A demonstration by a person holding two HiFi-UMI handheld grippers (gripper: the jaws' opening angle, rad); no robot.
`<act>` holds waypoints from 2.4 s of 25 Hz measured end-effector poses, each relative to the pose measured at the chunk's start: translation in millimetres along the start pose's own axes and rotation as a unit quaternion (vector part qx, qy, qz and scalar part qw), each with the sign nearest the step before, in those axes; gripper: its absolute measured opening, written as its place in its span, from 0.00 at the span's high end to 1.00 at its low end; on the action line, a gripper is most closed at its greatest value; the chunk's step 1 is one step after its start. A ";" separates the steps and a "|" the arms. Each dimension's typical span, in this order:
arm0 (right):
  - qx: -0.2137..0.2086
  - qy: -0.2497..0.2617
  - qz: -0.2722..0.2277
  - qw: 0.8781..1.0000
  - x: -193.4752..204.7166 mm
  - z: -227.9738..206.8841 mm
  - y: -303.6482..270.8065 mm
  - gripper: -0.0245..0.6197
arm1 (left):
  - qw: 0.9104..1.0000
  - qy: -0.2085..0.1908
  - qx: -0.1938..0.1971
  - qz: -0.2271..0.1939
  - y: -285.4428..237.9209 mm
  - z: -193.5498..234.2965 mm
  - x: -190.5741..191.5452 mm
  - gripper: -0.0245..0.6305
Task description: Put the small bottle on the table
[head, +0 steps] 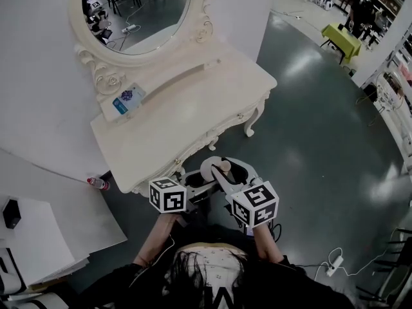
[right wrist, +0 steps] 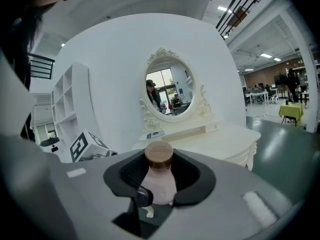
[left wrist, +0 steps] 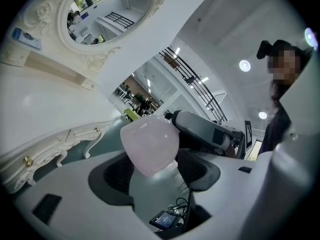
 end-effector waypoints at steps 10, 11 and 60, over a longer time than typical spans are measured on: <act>0.015 -0.010 -0.002 1.000 -52.4 -34.1 -64.1 0.74 | 1.000 -0.005 0.010 0.012 -0.5 54.2 -77.5 0.57; 0.017 -0.010 -0.001 1.000 -56.5 -36.2 -70.9 0.74 | 1.000 -0.004 0.012 0.013 0.2 60.0 -83.5 0.57; -0.149 0.054 0.059 0.986 -180.3 -271.3 -211.7 0.74 | 0.987 0.070 -0.109 -0.096 -132.9 174.7 -253.6 0.57</act>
Point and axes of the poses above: the fingertips, and each gripper's own axes: y backward along the fingers, z to its left, x out of its underside, the point moved 10 cm from there along y, backward along the fingers, and after that the axes turned 8 degrees about z, right-handed, at the moved point
